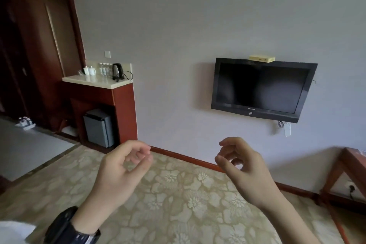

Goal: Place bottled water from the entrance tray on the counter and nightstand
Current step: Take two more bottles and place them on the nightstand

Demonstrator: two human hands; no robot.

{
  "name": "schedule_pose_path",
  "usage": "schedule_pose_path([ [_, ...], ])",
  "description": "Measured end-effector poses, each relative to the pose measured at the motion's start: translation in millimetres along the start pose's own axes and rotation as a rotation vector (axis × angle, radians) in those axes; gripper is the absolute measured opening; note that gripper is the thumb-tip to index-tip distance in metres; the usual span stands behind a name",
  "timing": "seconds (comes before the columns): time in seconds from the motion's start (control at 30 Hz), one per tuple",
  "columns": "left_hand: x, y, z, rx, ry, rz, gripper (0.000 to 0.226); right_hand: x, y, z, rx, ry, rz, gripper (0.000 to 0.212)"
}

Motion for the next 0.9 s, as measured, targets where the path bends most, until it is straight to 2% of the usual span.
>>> schedule_pose_path([
  [0.13, 83.0, -68.9, 10.9, -0.089, -0.036, 0.078, 0.012, -29.3, -111.4, -58.7, 0.067, -0.043, 0.052, 0.030],
  [0.23, 140.4, -128.5, 27.3, -0.176, -0.047, 0.124, 0.011, -42.6, -200.7, -104.2, 0.136, -0.088, 0.067, 0.027],
  [0.4, 206.1, -204.7, 60.7, -0.267, -0.110, 0.171, 0.034, -47.1, -321.6, -179.8, 0.261, -0.154, 0.130, 0.023],
  [0.63, 283.1, -245.8, 136.1, -0.434, -0.276, 0.279, 0.028, -50.4, -437.1, -309.5, 0.471, -0.244, 0.239, 0.033],
  [0.8, 350.3, -262.3, 197.5, -0.582, -0.299, 0.396, 0.022, -60.8, -515.8, -409.7, 0.604, -0.289, 0.284, 0.029],
  [0.9, 391.3, -294.3, 231.3, -0.642, -0.369, 0.409, 0.022, -69.0, -571.3, -470.2, 0.642, -0.328, 0.333, 0.030],
])
Point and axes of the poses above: each hand's wrist, its own y-axis away from the middle knuckle, its own z-axis out of the back of the hand, x = y × z, the point moved 3 cm from there along -y, towards the middle knuckle, and after that the axes turned 4 degrees about x, right-handed, at the moved point
